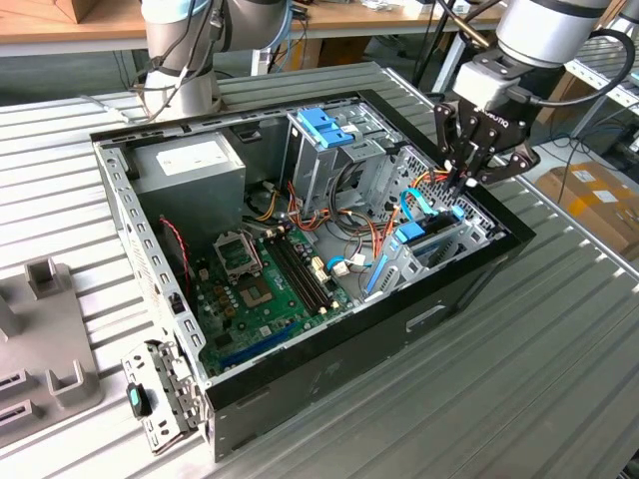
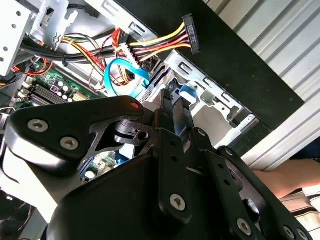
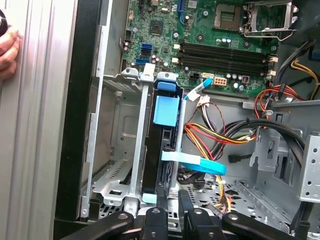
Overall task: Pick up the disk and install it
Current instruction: 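Insert the second disk wire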
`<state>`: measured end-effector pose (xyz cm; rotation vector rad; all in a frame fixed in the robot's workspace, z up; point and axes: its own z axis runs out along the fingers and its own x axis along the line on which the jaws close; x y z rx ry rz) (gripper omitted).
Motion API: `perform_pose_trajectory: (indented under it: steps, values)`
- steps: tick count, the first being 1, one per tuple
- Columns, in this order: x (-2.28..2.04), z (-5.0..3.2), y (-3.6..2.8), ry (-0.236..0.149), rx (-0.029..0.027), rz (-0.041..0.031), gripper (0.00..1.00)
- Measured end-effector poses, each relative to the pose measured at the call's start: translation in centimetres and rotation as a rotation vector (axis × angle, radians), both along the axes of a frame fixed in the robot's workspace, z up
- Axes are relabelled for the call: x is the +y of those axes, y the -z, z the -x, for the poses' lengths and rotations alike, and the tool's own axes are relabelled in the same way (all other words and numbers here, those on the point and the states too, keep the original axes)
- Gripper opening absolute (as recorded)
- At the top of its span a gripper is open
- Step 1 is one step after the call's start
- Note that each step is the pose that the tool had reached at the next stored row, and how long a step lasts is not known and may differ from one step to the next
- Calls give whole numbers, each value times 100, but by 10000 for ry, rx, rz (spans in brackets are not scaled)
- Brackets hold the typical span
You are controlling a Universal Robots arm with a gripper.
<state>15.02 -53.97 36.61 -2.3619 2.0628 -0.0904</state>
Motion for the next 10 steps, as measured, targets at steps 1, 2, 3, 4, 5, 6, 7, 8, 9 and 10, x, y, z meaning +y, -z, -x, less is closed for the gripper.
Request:
perform_pose_trajectory:
  steps: [1,2,3,4,5,6,7,8,9,10]
  values:
    - [1,-1,0,-63,0,0,24]
    - [2,-4,0,-210,0,0,24]
    - [2,-6,-1,-401,0,1,24]
    - [3,-8,-1,-625,0,2,24]
    - [3,-11,-1,-825,0,0,24]
    - [3,-12,-1,-929,-1,0,24]
    - [4,-12,-1,-1042,0,0,24]
    - [4,-14,-1,-1153,-1,0,24]
    - [4,-14,-1,-1307,0,0,24]
    - [4,-15,-1,-1433,0,1,24]
